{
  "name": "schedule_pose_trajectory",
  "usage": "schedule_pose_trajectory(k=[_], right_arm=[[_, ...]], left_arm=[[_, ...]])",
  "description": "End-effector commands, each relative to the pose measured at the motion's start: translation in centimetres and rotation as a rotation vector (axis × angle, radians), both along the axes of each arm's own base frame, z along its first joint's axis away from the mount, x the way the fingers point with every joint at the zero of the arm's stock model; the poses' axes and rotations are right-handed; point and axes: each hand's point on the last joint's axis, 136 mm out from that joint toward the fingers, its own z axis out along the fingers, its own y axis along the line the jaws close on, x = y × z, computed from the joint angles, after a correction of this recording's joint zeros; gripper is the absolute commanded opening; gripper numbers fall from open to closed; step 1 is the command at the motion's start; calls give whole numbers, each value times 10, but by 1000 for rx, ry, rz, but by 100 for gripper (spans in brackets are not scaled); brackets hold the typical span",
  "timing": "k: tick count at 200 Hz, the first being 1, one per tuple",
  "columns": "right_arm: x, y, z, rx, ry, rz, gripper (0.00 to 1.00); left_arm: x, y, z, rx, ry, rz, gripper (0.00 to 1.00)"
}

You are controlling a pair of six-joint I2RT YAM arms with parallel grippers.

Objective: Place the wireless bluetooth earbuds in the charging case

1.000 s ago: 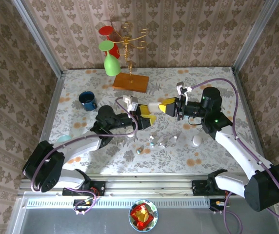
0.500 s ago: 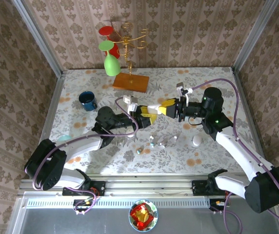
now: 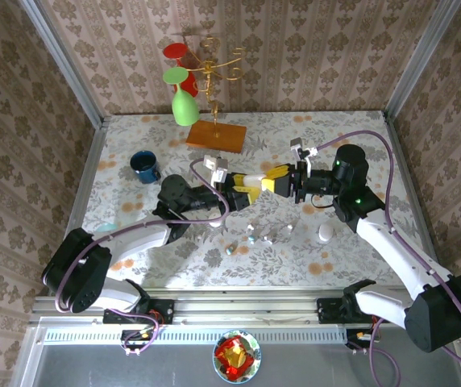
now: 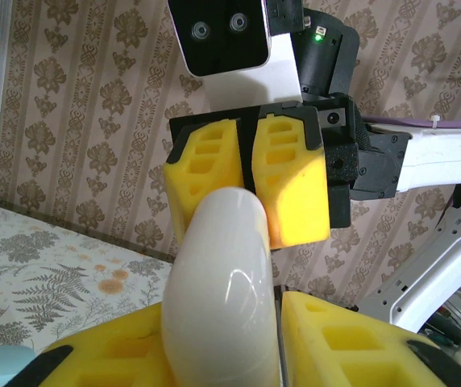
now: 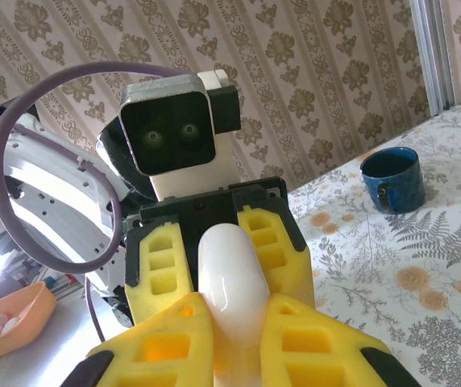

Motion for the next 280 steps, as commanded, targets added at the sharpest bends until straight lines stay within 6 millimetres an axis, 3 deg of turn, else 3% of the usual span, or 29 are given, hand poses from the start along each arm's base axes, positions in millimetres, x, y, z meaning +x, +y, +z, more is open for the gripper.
schedule_pose_trajectory(k=[1,46,52,61,69,130,157,187,227,280], right_arm=[[-1,0,-6,-15,-5,-3,13],[2,-1,-5,-12,-6,-18,13],[2,-1,-4,-9,-7,-21,13],[2,-1,-2,-4,-12,-22,13],[2,-1,-1,-2,-12,-22,13],[3,-2,-2,6,-10,-34,12],[4,-1,-2,9,2,-34,12],[4,0,-2,14,9,-27,12],[3,3,1,23,6,-16,12],[0,7,-4,4,12,9,12]], left_arm=[[-10,0,25,-55,-71,-45,33],[-13,0,19,-40,-72,-54,18],[-13,0,18,-38,-72,-54,20],[-13,0,19,-41,-78,-48,33],[-12,1,18,-40,-80,-40,37],[-1,13,13,-56,-45,16,36],[3,16,6,-37,-40,49,41],[-2,15,6,-21,-58,23,34],[-5,13,5,-17,-72,13,39],[-6,15,9,-27,-83,13,17]])
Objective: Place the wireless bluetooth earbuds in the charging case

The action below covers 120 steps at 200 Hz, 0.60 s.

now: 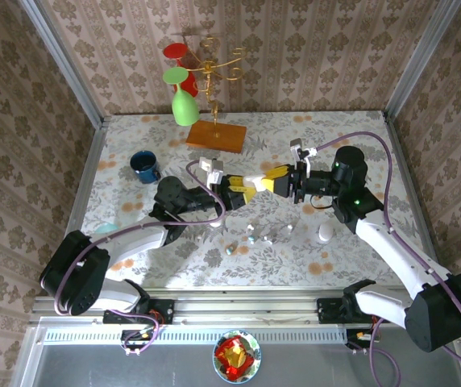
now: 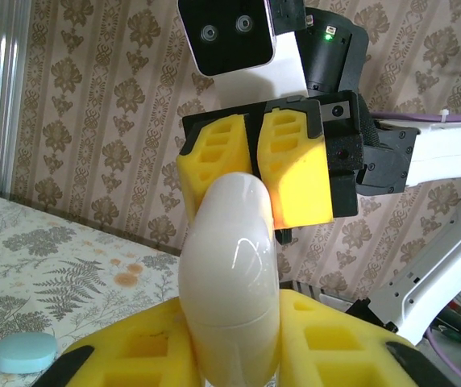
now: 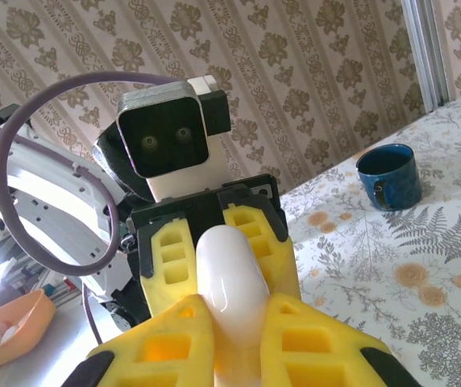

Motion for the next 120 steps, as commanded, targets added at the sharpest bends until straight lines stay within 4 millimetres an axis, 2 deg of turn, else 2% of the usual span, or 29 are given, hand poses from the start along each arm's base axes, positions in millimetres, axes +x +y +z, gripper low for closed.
schedule_pose_trajectory(k=[1,16,29,54,63,84,120], right_arm=[[-1,5,-1,-6,-4,20,12],[0,5,-1,-10,-1,14,12],[0,6,-1,-16,-1,7,15],[8,5,-6,-54,2,-50,38],[15,4,-11,-73,10,-79,49],[28,2,-16,-85,48,-141,64],[48,-8,-16,-88,75,-274,68]], left_arm=[[-11,4,17,-35,-71,-19,16],[-12,5,18,-38,-91,-20,8],[-14,6,16,-37,-116,-26,5],[-15,7,13,-33,-144,-17,4],[-16,7,14,-34,-154,-14,3],[-17,8,11,-29,-168,-18,2],[-15,8,-6,22,-191,15,0]])
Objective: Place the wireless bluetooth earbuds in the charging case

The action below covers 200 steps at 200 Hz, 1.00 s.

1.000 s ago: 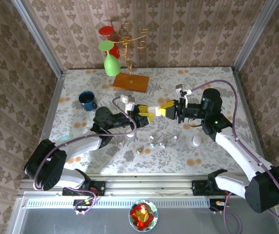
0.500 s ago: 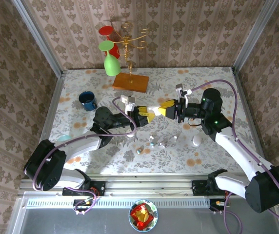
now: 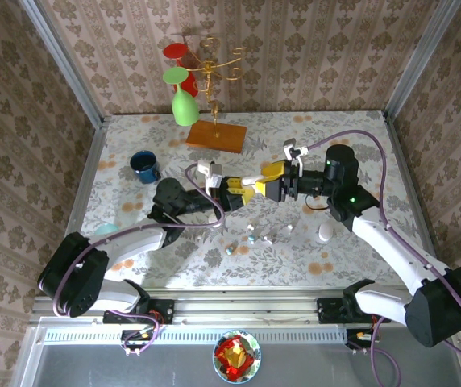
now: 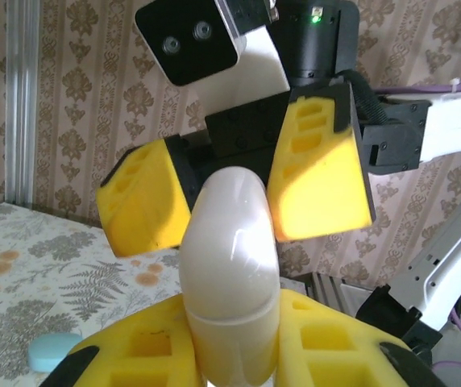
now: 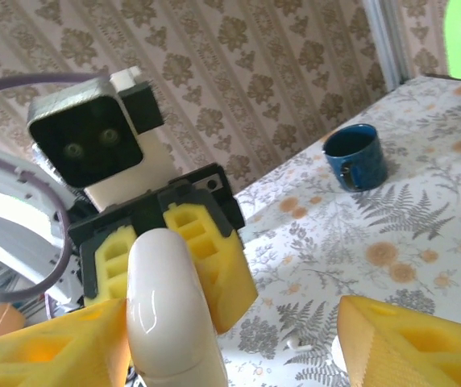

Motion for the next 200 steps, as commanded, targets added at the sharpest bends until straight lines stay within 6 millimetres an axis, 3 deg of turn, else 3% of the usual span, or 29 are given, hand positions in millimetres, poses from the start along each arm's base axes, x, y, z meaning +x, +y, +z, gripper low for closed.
schedule_pose_trajectory(k=[1,22,51,83,107,128,181,200], right_arm=[[28,-12,1,-25,19,-169,68],[34,-16,-4,-43,35,-204,69],[33,-18,0,-22,26,-220,71],[35,-27,2,-6,-11,-268,75],[47,-36,-6,-26,7,-334,83],[59,-43,-20,-69,35,-392,100],[97,-59,-69,-142,199,-526,100],[107,-60,-90,-162,289,-554,100]], left_arm=[[-15,4,3,6,-113,-17,0],[-15,3,-16,69,-154,4,0],[-11,9,-19,47,-211,85,0],[3,16,-30,55,-228,165,0],[22,27,-37,34,-205,214,0],[53,44,-34,-18,-94,285,0],[90,63,-37,24,-101,353,0],[111,82,-35,28,-94,385,0]])
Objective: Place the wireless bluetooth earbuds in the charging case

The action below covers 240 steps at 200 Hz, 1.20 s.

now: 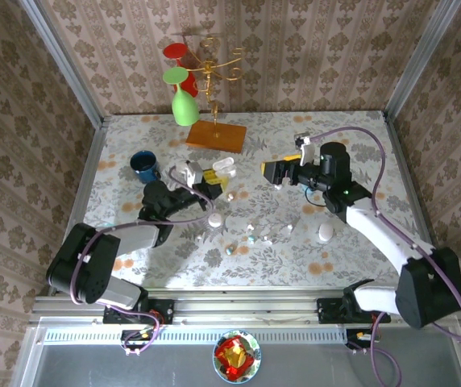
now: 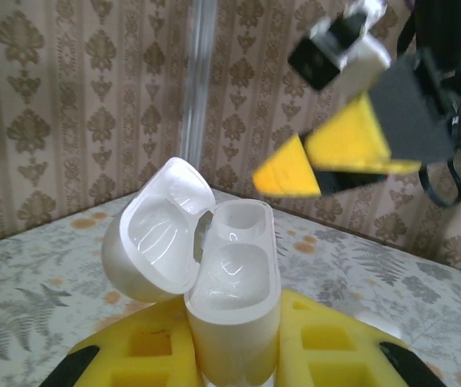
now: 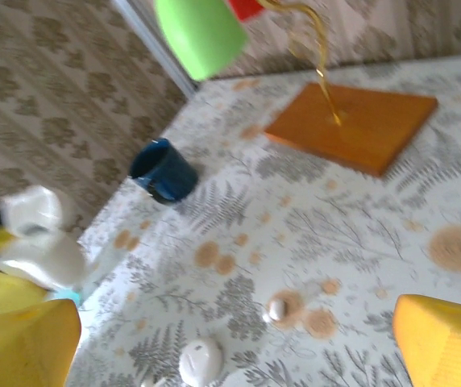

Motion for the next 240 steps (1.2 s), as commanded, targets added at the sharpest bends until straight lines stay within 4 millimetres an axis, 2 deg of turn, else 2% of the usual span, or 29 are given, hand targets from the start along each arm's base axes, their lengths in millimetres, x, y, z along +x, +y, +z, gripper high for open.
schedule_pose_trajectory(k=[1,15,17,23,51,83,105,126,157,192,216,240], right_arm=[[16,-8,-17,-6,101,-87,100],[19,-8,-22,23,154,-112,100],[21,-8,-31,21,178,-116,100],[22,-6,-36,32,202,-118,100],[19,-4,-55,62,298,-133,99],[5,-1,-84,40,375,-137,100],[-6,9,-91,-7,328,-133,100],[-18,15,-104,-16,360,-115,100],[-36,20,-131,-88,478,-97,81],[-61,48,-151,-112,579,82,70],[-63,57,-166,-146,618,122,59],[-61,68,-175,-146,633,163,56]], left_arm=[[17,14,18,-30,-34,3,0],[28,25,22,-46,-38,37,0],[29,26,21,-45,-37,39,0],[32,29,20,-41,-39,46,0],[36,32,5,16,-67,61,0],[30,31,-6,55,-80,37,0],[22,31,-12,82,-42,15,0],[13,35,-18,112,-54,66,0],[-2,36,-40,237,-88,97,0],[-17,33,-46,288,-131,80,0],[-29,27,-51,292,-153,49,0],[-33,23,-55,291,-141,39,0]])
